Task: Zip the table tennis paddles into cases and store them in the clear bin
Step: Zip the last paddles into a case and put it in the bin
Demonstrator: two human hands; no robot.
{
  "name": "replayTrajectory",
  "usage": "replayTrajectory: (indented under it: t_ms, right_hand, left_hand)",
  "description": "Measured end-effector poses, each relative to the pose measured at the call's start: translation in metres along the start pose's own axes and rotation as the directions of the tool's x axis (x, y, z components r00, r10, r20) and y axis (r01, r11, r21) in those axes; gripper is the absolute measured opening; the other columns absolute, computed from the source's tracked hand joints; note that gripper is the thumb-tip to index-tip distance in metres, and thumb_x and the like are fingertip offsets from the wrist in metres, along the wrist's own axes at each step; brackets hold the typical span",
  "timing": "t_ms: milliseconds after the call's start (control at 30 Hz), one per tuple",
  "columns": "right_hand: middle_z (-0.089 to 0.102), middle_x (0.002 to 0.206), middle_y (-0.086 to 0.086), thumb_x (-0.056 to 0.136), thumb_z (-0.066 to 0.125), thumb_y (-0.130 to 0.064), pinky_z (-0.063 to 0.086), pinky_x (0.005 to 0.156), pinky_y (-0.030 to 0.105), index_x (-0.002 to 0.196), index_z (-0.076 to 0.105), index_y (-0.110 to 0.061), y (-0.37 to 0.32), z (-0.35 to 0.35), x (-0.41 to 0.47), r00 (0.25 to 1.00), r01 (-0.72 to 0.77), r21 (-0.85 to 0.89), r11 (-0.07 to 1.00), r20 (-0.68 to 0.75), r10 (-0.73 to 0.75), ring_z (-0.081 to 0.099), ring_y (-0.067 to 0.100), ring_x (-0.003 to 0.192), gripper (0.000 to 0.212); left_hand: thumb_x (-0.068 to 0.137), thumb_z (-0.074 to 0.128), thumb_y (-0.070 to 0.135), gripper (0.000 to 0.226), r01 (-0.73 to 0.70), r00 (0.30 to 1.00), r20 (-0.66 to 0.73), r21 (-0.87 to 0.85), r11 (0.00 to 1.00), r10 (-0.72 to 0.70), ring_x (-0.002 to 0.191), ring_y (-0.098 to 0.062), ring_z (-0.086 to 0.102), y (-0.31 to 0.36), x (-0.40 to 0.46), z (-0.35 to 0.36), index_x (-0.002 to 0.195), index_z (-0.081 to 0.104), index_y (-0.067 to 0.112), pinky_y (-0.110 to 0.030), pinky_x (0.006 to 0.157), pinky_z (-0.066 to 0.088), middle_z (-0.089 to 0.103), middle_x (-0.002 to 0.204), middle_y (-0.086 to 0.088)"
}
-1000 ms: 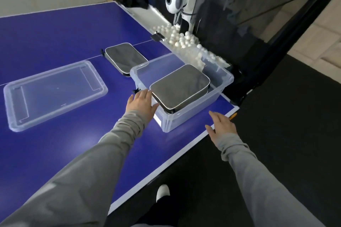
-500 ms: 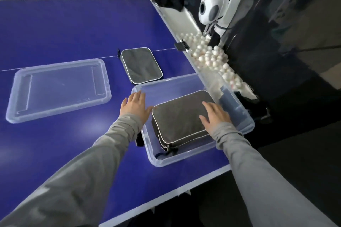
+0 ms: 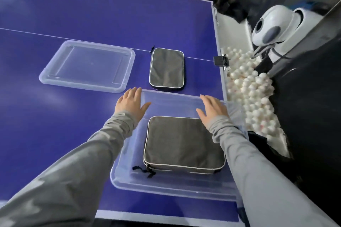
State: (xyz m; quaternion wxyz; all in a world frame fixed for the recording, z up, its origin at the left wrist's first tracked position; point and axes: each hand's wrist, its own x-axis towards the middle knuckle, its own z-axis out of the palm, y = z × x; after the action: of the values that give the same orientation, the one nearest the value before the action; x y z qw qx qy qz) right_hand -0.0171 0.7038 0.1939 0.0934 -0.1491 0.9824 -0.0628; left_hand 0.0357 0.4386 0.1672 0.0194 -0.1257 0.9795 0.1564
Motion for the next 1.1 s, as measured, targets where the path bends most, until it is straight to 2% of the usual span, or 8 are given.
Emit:
replayTrajectory:
  t_ms: [133, 233, 533, 733, 967, 1100]
  right_hand:
    - [0.039, 0.144, 0.006, 0.093, 0.046, -0.034, 0.032, 0.104, 0.042, 0.141, 0.033, -0.015, 0.005, 0.001, 0.029, 0.999, 0.003, -0.01, 1.0, -0.047, -0.003, 0.033, 0.025, 0.133, 0.053]
    - [0.041, 0.142, 0.005, 0.093, 0.046, -0.036, 0.035, 0.1, 0.045, 0.139, 0.036, -0.017, 0.003, 0.002, 0.051, 0.997, -0.042, 0.027, 0.999, -0.062, 0.043, 0.035, 0.028, 0.13, 0.051]
    - [0.045, 0.138, 0.009, 0.093, 0.045, -0.042, 0.034, 0.1, 0.045, 0.134, 0.041, -0.016, -0.012, 0.021, 0.142, 0.983, -0.165, 0.103, 0.981, 0.096, 0.155, 0.035, 0.03, 0.129, 0.049]
    - [0.046, 0.136, 0.015, 0.089, 0.051, -0.044, 0.037, 0.104, 0.041, 0.133, 0.04, -0.007, -0.024, 0.049, 0.208, 0.924, -0.32, 0.169, 0.932, 0.272, 0.268, 0.041, 0.033, 0.126, 0.058]
    - [0.037, 0.142, 0.016, 0.085, 0.052, -0.054, 0.032, 0.106, 0.039, 0.137, 0.033, -0.002, -0.022, 0.077, 0.256, 0.864, -0.465, 0.162, 0.871, 0.297, 0.406, 0.037, 0.032, 0.131, 0.076]
    - [0.034, 0.142, 0.015, 0.08, 0.062, -0.053, 0.032, 0.107, 0.04, 0.137, 0.027, -0.001, -0.019, 0.092, 0.268, 0.842, -0.519, 0.238, 0.821, 0.311, 0.442, 0.036, 0.031, 0.132, 0.084]
  left_hand:
    - [0.089, 0.049, 0.049, 0.06, 0.021, 0.998, -0.051, -0.063, 0.998, -0.024, 0.125, -0.028, 0.042, -0.001, 0.006, 0.002, 0.136, 0.038, 0.012, -0.044, 0.094, 0.039, 0.046, 0.133, -0.008]
    - [0.089, 0.05, 0.051, 0.055, 0.053, 0.997, -0.044, -0.107, 0.993, -0.058, 0.12, -0.028, 0.045, -0.002, 0.017, 0.003, 0.128, 0.045, 0.013, -0.042, 0.086, 0.043, 0.051, 0.125, -0.008]
    - [0.087, 0.05, 0.051, 0.05, 0.121, 0.992, 0.015, -0.333, 0.935, -0.124, 0.101, -0.031, 0.055, -0.006, 0.024, 0.014, 0.121, 0.045, 0.015, -0.04, 0.074, 0.047, 0.052, 0.118, -0.005]
    - [0.084, 0.055, 0.052, 0.056, 0.12, 0.993, 0.043, -0.315, 0.942, -0.112, 0.094, -0.032, 0.057, -0.007, 0.025, 0.018, 0.123, 0.045, 0.014, -0.04, 0.071, 0.048, 0.05, 0.116, -0.004]
    - [0.08, 0.056, 0.056, 0.058, 0.103, 0.995, 0.016, -0.322, 0.941, -0.103, 0.086, -0.03, 0.058, -0.007, 0.027, 0.018, 0.118, 0.049, 0.012, -0.042, 0.065, 0.052, 0.052, 0.104, -0.003]
    - [0.074, 0.042, 0.067, 0.07, 0.082, 0.995, -0.023, -0.331, 0.94, -0.095, 0.081, -0.03, 0.06, -0.007, 0.027, 0.019, 0.114, 0.053, 0.01, -0.041, 0.062, 0.053, 0.055, 0.102, -0.003]
